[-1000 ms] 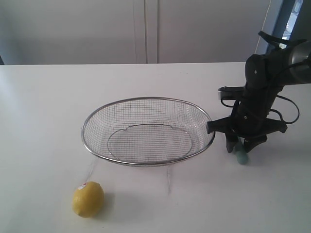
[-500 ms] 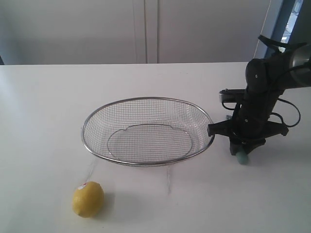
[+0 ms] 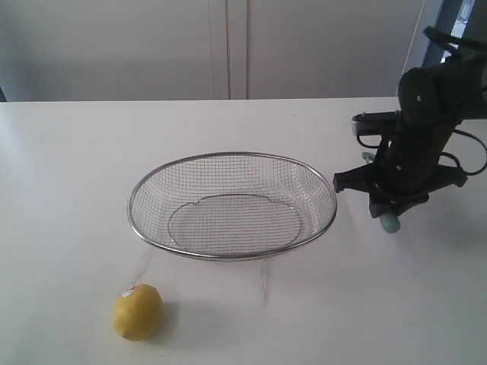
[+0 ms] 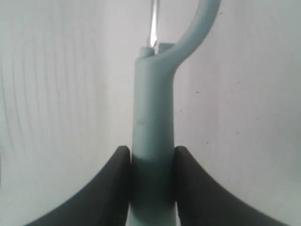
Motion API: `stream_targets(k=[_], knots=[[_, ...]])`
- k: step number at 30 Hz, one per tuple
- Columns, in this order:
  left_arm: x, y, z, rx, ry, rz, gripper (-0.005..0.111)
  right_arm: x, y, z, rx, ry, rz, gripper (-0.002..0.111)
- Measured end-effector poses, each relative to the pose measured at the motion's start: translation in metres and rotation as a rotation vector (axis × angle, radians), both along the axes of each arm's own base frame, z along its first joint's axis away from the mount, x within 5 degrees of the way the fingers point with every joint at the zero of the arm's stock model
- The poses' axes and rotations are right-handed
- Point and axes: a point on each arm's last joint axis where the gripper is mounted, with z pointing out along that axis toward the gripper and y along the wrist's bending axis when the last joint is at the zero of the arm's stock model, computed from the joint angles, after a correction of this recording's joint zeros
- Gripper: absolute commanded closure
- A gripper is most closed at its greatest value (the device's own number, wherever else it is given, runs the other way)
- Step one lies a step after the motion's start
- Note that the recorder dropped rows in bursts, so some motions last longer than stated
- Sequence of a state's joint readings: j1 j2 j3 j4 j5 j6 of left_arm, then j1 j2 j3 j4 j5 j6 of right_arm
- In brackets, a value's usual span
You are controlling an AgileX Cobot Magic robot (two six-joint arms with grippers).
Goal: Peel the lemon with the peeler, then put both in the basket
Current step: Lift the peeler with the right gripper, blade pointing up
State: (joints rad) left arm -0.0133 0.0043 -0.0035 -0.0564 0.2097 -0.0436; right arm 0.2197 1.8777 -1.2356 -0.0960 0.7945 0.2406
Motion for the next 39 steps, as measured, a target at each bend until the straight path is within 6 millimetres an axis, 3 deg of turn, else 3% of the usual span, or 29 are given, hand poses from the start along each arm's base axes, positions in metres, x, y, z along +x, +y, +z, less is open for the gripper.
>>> stream_targets(k=[11, 20, 39], knots=[[0.0, 0.0, 0.0, 0.0, 0.0, 0.0, 0.107, -0.024, -0.012, 0.08, -0.001, -0.181, 0.047, 0.107], [0.0, 0.0, 0.0, 0.0, 0.0, 0.0, 0.107, -0.055, -0.011, 0.122, 0.059, -0.22, 0.157, 0.107], [0.0, 0.0, 0.0, 0.0, 0.0, 0.0, 0.107, -0.111, -0.005, 0.136, 0.196, -0.245, 0.358, 0.107]])
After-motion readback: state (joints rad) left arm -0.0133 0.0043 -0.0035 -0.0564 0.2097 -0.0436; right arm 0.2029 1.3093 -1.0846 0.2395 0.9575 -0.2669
